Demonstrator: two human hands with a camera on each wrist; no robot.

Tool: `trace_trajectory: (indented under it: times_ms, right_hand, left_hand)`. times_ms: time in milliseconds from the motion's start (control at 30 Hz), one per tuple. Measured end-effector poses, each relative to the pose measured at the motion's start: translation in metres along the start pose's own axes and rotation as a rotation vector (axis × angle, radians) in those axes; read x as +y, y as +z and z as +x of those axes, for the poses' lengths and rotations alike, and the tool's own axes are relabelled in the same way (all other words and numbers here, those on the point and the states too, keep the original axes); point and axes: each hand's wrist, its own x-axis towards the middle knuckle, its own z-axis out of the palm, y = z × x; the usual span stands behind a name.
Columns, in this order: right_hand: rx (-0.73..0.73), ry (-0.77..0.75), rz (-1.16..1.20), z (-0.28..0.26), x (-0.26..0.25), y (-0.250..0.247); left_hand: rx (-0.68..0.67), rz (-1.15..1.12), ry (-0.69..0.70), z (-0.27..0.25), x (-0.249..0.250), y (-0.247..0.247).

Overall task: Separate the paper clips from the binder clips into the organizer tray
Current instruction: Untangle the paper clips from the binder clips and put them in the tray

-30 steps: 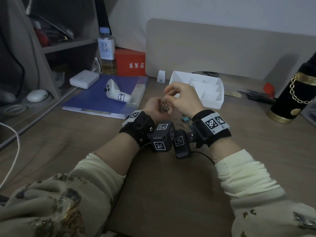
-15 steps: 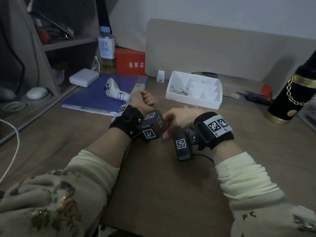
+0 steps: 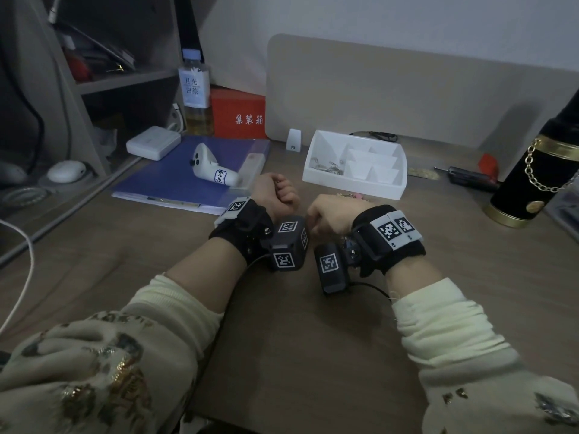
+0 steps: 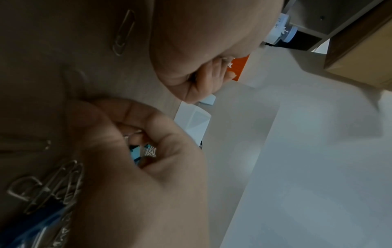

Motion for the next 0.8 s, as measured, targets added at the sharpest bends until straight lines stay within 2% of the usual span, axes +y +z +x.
trace_trajectory:
  times_ms: [100,233,300,567,733,800]
  right_hand:
    - [0.093,0.049,0.002,0.003,0.01,0.0]
    - [0.304,0.152,0.125,0.007,0.024,-0.004]
    - [0.344,0.168,0.151,0.007,0.026,-0.006]
    - [0.298,0.14,0.241,0.008,0.03,0.0]
    - [0.154,0.14,0.144,0.006,0.03,0.004]
    - [0.149,0.144,0.168,0.007,0.03,0.004]
  left_hand:
    - [-0.016,-0.006,-0.01,0.0,-0.002,0.0]
    - [0.0,0.003,-0.032,0.007,-0.002,-0.004]
    - [0.007,0.002,-0.045,0.009,-0.002,-0.005]
    - [0.016,0.038,-0.05,0.011,-0.003,-0.005]
    - [0.019,0.055,-0.044,0.01,-0.004,-0.003]
    - [0.014,0.061,-0.033,0.007,-0.005,-0.002]
